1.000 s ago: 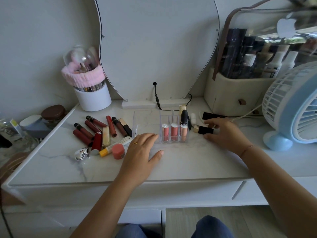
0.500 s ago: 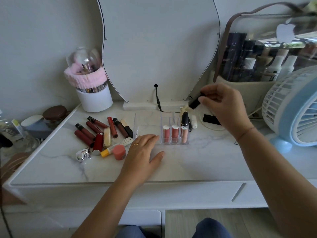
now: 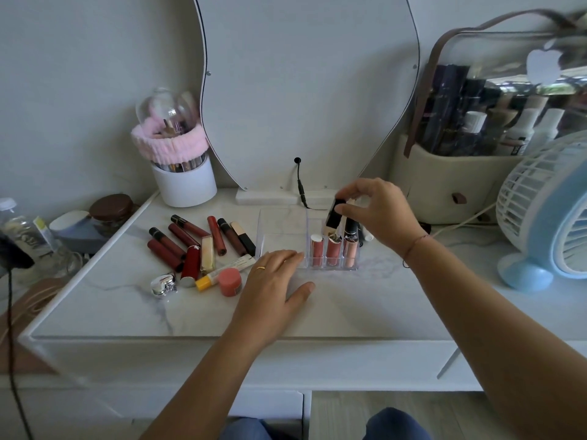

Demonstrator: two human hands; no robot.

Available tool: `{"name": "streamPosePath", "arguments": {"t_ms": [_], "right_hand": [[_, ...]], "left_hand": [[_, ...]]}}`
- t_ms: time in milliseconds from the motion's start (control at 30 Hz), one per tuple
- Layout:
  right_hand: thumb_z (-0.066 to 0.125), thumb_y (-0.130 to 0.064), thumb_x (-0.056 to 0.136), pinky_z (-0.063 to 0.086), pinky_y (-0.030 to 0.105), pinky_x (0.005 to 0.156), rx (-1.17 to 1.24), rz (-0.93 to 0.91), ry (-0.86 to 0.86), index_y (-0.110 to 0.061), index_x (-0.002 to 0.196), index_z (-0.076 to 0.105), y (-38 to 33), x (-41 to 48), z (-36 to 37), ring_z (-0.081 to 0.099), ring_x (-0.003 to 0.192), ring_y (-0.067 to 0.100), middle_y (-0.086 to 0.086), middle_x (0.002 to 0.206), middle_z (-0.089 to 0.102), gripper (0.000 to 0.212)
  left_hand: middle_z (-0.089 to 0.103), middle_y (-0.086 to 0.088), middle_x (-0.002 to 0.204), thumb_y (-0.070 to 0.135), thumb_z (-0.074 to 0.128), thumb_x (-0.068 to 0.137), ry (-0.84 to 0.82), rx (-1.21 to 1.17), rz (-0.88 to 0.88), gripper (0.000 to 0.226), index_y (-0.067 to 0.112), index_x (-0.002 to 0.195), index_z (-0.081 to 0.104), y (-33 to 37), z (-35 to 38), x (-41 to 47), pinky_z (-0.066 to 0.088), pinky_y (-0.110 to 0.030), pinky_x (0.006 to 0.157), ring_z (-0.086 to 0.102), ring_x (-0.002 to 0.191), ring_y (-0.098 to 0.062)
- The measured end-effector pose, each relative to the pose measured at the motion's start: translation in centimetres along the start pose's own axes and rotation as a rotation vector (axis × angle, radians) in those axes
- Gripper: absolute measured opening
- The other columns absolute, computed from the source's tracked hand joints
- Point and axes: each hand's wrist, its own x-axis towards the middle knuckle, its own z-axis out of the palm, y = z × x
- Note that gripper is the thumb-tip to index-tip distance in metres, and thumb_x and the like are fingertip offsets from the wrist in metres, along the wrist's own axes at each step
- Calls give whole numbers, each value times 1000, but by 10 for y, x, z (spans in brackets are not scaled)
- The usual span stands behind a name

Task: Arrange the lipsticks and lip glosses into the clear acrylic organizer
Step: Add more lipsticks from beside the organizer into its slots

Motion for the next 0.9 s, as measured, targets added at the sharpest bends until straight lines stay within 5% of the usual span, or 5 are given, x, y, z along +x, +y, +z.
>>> {"name": "streamPosePath", "arguments": {"t_ms": [133, 300, 433, 600, 900], "right_hand": [[72, -24, 80, 36, 12, 69, -23, -19, 29, -20, 94, 72, 0, 1, -3, 54, 87, 5, -10, 90, 68, 15], [70, -25, 82, 35, 29, 87, -98, -25, 14, -21, 97, 72, 1, 3, 1, 48, 94, 10, -17, 87, 58, 16], [70, -29, 82, 23, 27, 91, -172, -35, -80, -26, 98, 71, 6, -1, 8, 48, 106, 14, -10, 95, 66, 16], [68, -28, 83, 27, 34, 97, -200, -44, -108, -24, 98, 72, 8, -4, 13, 46, 114, 17, -5, 103, 70, 15], [69, -28, 83, 41, 29, 92, -89, 131, 159, -18, 105, 71, 62, -20, -18, 60, 107, 23, 3, 112, 69, 25]], "left_hand": [[43, 7, 139, 45, 48, 91, 0, 0, 2, 52, 23, 137, 41, 1, 0, 0, 20, -24, 108, 31, 131, -13], [44, 6, 139, 43, 49, 91, -2, 5, 7, 51, 22, 136, 42, 1, -1, 0, 21, -25, 108, 33, 131, -14], [43, 6, 138, 43, 49, 91, 2, 0, 7, 50, 22, 136, 42, 1, -1, 0, 19, -23, 107, 32, 131, -12], [43, 6, 139, 43, 49, 91, -2, 3, 5, 51, 21, 136, 42, 1, -1, 0, 22, -26, 109, 32, 131, -14], [42, 8, 139, 43, 49, 90, -10, 2, 0, 51, 23, 137, 40, 0, -1, 0, 19, -24, 108, 30, 132, -13]]}}
